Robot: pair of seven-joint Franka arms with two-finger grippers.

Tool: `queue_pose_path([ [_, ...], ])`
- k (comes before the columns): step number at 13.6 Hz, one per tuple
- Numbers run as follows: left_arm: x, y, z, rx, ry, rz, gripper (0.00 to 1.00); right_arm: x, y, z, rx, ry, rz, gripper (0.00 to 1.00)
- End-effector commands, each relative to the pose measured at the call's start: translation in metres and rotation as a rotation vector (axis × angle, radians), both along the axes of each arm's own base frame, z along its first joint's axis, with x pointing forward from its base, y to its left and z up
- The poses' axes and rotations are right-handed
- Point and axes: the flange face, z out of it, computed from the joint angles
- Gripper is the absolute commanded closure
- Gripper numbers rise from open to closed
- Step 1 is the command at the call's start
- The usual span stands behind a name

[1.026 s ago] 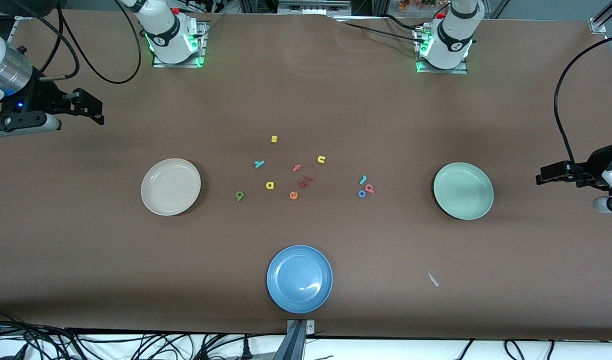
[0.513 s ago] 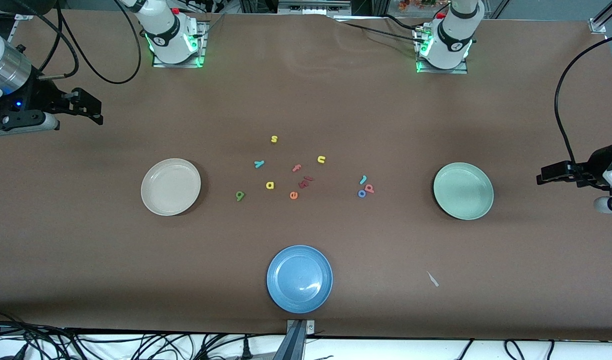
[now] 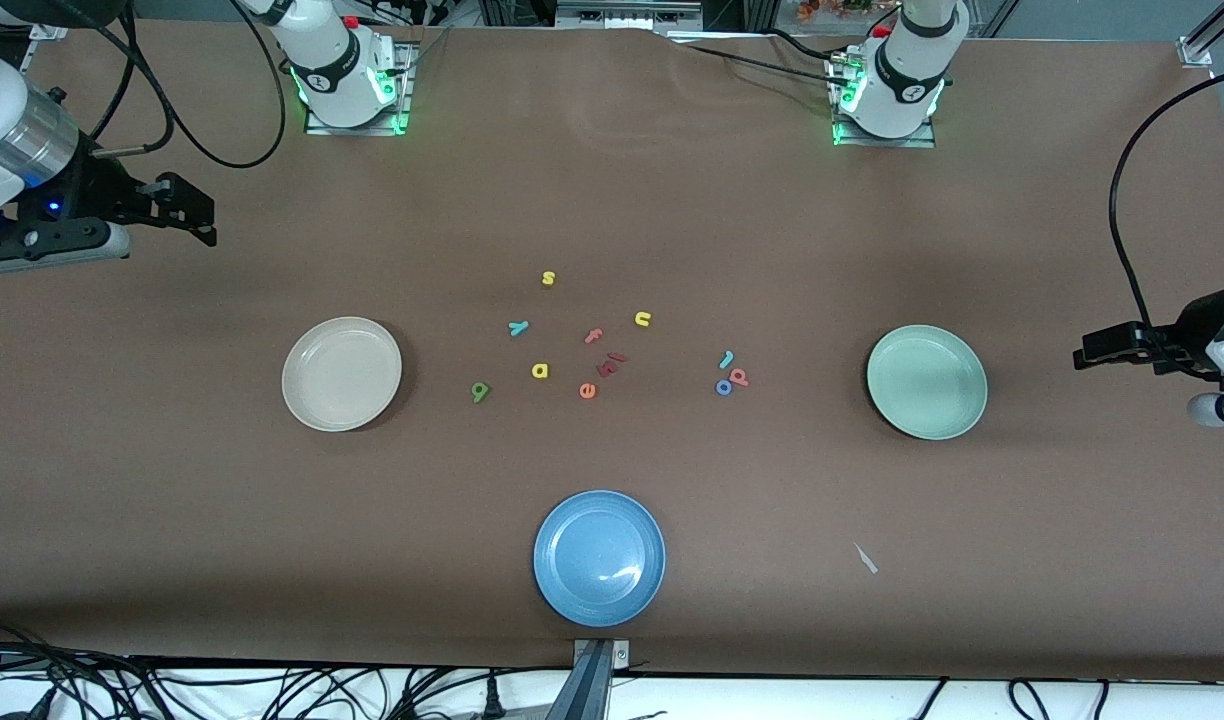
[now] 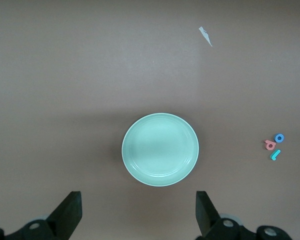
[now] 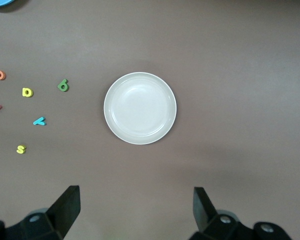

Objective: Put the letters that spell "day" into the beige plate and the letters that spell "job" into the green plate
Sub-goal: 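Move the right gripper toward the green b while the left gripper reaches the pink d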

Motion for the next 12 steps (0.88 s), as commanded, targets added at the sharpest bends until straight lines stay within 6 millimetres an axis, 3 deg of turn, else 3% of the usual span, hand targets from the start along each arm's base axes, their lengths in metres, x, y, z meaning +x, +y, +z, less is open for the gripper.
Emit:
queue_pose_path([
  [1,-0.003,-0.008,0.006,0.016,0.0,0.037,0.0,0.003,0.01,-0.007,-0.021,0.024,-0.01,0.0],
  [3,-0.01,-0.014,-0.014,0.001,0.074,0.027,0.0,0.007,0.028,-0.022,-0.028,0.05,-0.076,0.0],
  [5,-0.015,-0.049,-0.024,-0.003,0.134,-0.011,0.0,0.006,0.053,-0.03,-0.04,0.057,-0.146,0.0],
  [7,-0.013,-0.097,-0.026,-0.04,0.145,0.078,0.0,0.009,0.064,-0.044,-0.046,0.082,-0.147,0.0],
  [12,0.003,-0.214,-0.111,0.004,0.201,0.264,0.03,0.03,0.112,-0.104,-0.056,0.09,-0.236,0.0],
])
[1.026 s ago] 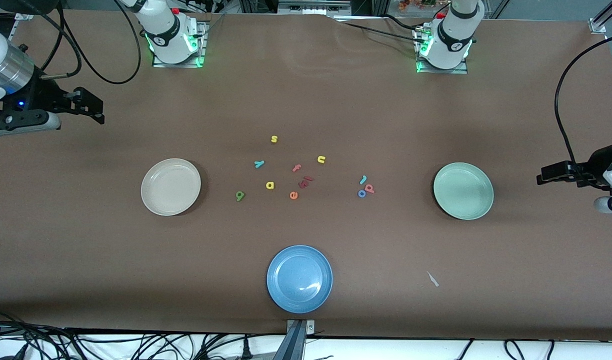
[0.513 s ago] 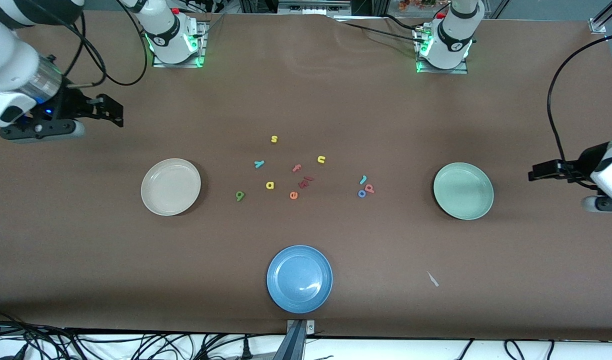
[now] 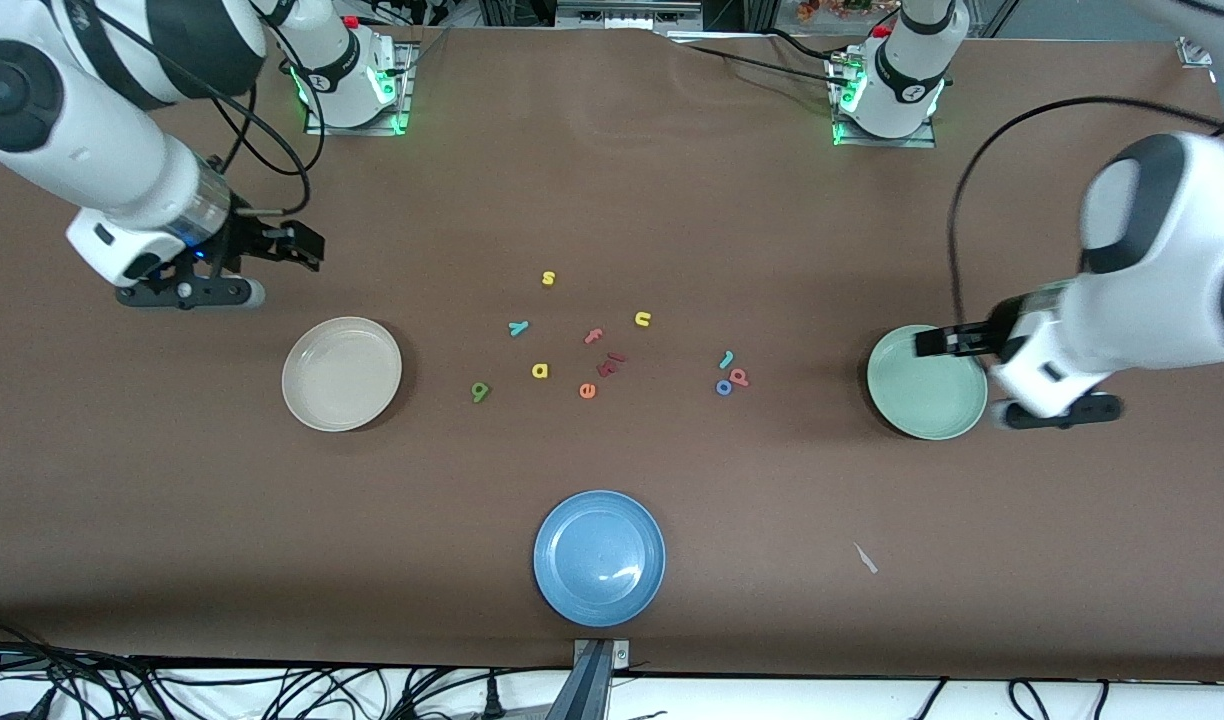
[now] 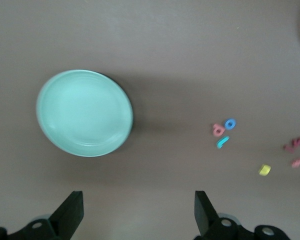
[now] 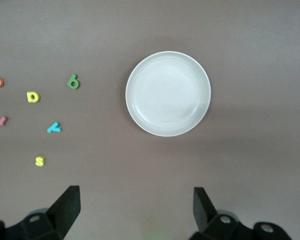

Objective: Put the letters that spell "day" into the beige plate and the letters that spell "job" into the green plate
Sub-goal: 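Move the right gripper toward the green b while the left gripper reaches the pink d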

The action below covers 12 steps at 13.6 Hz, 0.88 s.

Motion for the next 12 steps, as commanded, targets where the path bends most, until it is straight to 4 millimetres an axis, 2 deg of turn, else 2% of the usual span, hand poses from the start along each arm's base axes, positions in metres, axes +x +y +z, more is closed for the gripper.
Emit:
queue_pose_path([
  [1,0.01,-0.05,-0.057,0.006,0.024,0.099,0.02,0.018,0.028,-0.035,-0.018,-0.029,-0.083,0.0],
  [3,0.008,-0.076,-0.104,-0.043,0.047,0.149,0.02,0.028,0.057,-0.072,-0.018,-0.049,-0.163,0.0],
  [6,-0.012,-0.104,-0.16,-0.059,-0.01,0.218,0.03,0.032,0.107,-0.123,-0.016,-0.084,-0.316,0.02],
  [7,-0.016,-0.104,-0.176,-0.052,-0.025,0.265,0.03,0.035,0.115,-0.143,-0.017,-0.091,-0.362,0.16],
  [9,-0.031,-0.116,-0.204,-0.034,-0.047,0.343,0.03,0.033,0.139,-0.182,-0.027,-0.101,-0.378,0.28],
  [11,-0.04,-0.124,-0.231,-0.015,-0.053,0.439,0.04,0.033,0.155,-0.218,-0.028,-0.121,-0.396,0.34],
  [12,-0.045,-0.13,-0.249,0.009,-0.027,0.497,0.09,0.035,0.157,-0.237,-0.021,-0.131,-0.416,0.34],
])
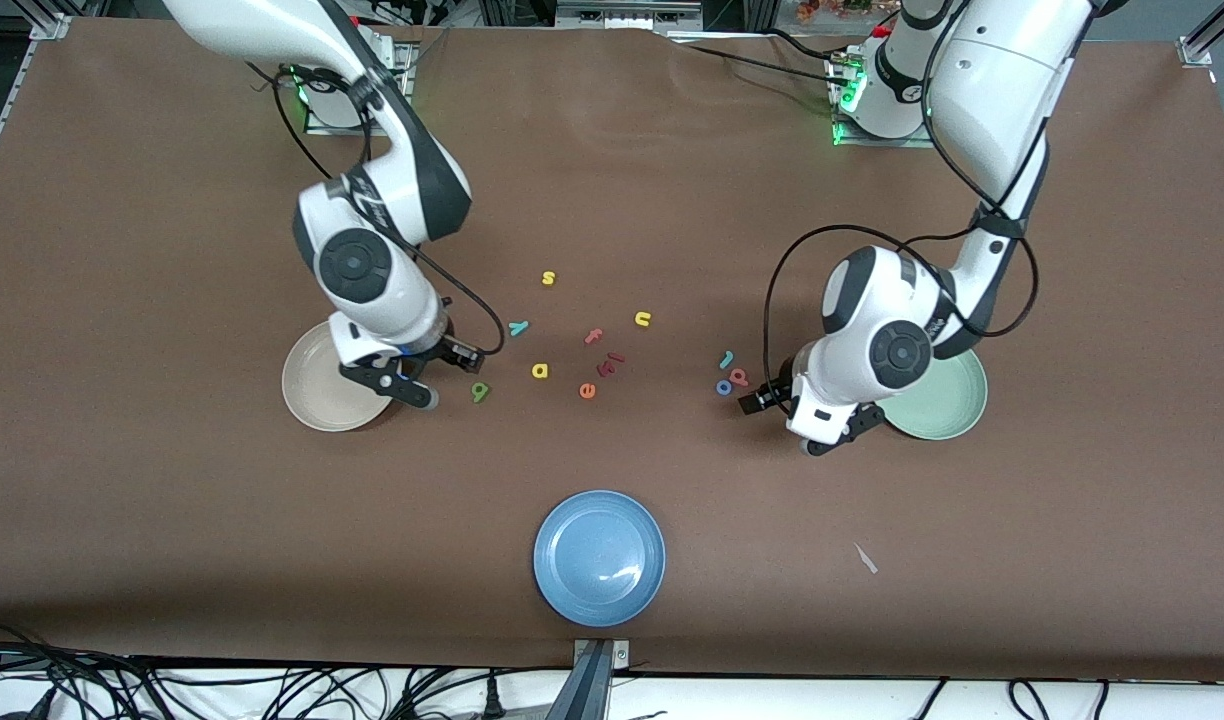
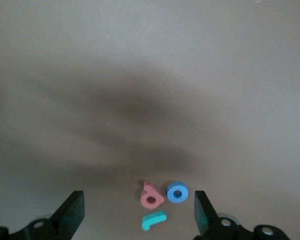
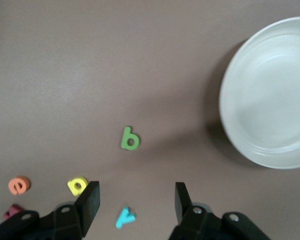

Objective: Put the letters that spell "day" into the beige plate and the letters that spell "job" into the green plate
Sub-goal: 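Move the right gripper toward the green b while the left gripper reaches the pink d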

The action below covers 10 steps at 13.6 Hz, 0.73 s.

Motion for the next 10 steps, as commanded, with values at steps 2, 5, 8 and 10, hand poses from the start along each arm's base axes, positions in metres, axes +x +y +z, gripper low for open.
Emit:
queue_pose_path([
  [2,-0.016,-0.017,-0.038,0.037,0.061,0.241,0.1,0.007,0.012,-0.058,-0.004,-0.039,-0.066,0.35],
  [5,-0.017,-0.023,-0.039,0.054,0.075,0.349,0.1,0.002,0.021,-0.088,-0.043,-0.077,-0.119,0.36],
  [8,-0.016,-0.028,-0.044,0.075,0.086,0.424,0.1,0.001,0.022,-0.105,-0.044,-0.09,-0.151,0.38],
  [10,-0.011,-0.029,-0.041,0.064,0.067,0.45,0.1,0.003,0.02,-0.106,-0.042,-0.09,-0.163,0.4],
])
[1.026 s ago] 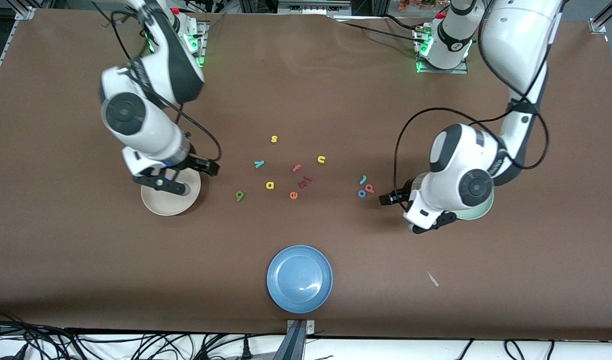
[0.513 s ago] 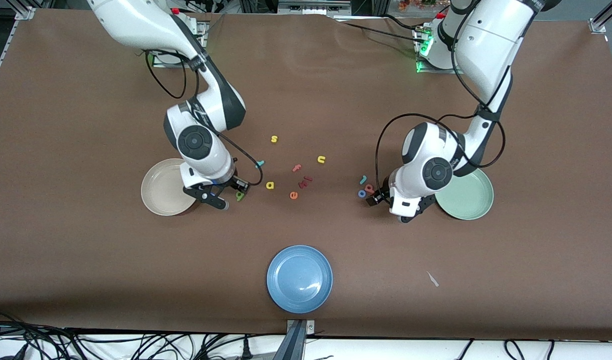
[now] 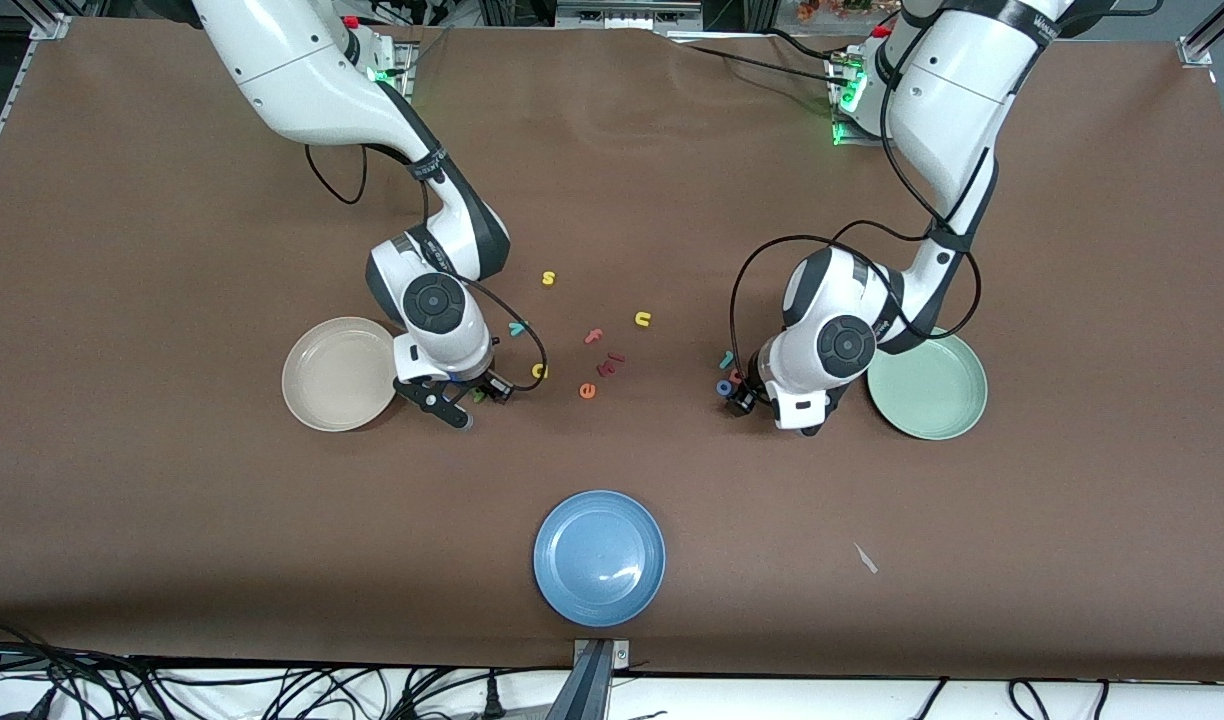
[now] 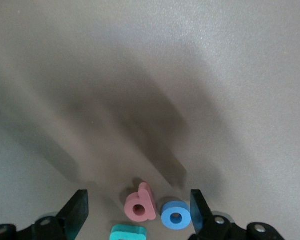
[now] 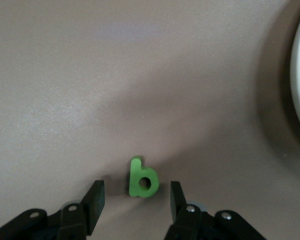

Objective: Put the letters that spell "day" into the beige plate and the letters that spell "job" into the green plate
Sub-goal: 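Grasp the green b with the right gripper while the left gripper grasps the pink d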

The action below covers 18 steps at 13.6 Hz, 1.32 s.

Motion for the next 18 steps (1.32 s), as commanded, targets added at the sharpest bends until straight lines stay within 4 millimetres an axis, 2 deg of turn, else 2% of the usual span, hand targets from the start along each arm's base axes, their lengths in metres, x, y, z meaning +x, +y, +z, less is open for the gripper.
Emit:
queue_pose_path([
  [1,0.008,-0.004,0.002,-0.011,-0.025,0.064,0.1,0.005,0.0,-0.003,-0.006,-0.023,-0.019,0.42],
  [2,0.009,-0.004,0.002,-0.011,-0.032,0.082,0.11,0.006,0.0,-0.004,-0.004,-0.025,-0.02,0.42],
  [4,0.013,-0.005,0.003,-0.014,-0.052,0.12,0.25,0.006,-0.002,-0.007,-0.004,-0.021,-0.024,0.46],
  [5,0.012,-0.004,-0.001,-0.012,-0.047,0.126,0.25,0.006,-0.002,-0.007,-0.003,-0.021,-0.027,0.47],
  [7,0.01,-0.002,-0.011,0.0,-0.028,0.16,0.25,0.007,-0.003,-0.007,-0.003,-0.021,-0.028,0.57],
  [9,0.008,-0.002,-0.014,0.011,-0.017,0.184,0.25,0.006,-0.003,-0.011,-0.005,-0.015,-0.028,0.69],
  [10,0.007,-0.003,-0.014,0.011,-0.013,0.186,0.25,0.005,-0.002,-0.011,-0.005,-0.015,-0.027,0.72],
  [12,0.005,-0.006,-0.013,0.018,-0.003,0.203,0.32,0.011,-0.001,0.007,-0.002,-0.03,-0.017,0.75],
  [14,0.004,-0.007,-0.013,0.02,0.001,0.205,0.32,0.017,-0.003,0.032,-0.023,-0.021,-0.005,0.75],
  [15,0.002,-0.009,-0.013,0.022,0.007,0.2,0.32,0.024,-0.011,0.052,-0.042,-0.016,0.01,0.75],
  [16,-0.001,-0.013,-0.014,0.026,0.018,0.199,0.32,0.027,-0.019,0.064,-0.058,0.006,0.041,0.75],
  [18,-0.006,-0.014,-0.017,0.041,0.05,0.193,0.32,0.034,-0.054,0.087,-0.1,0.055,0.096,0.75],
])
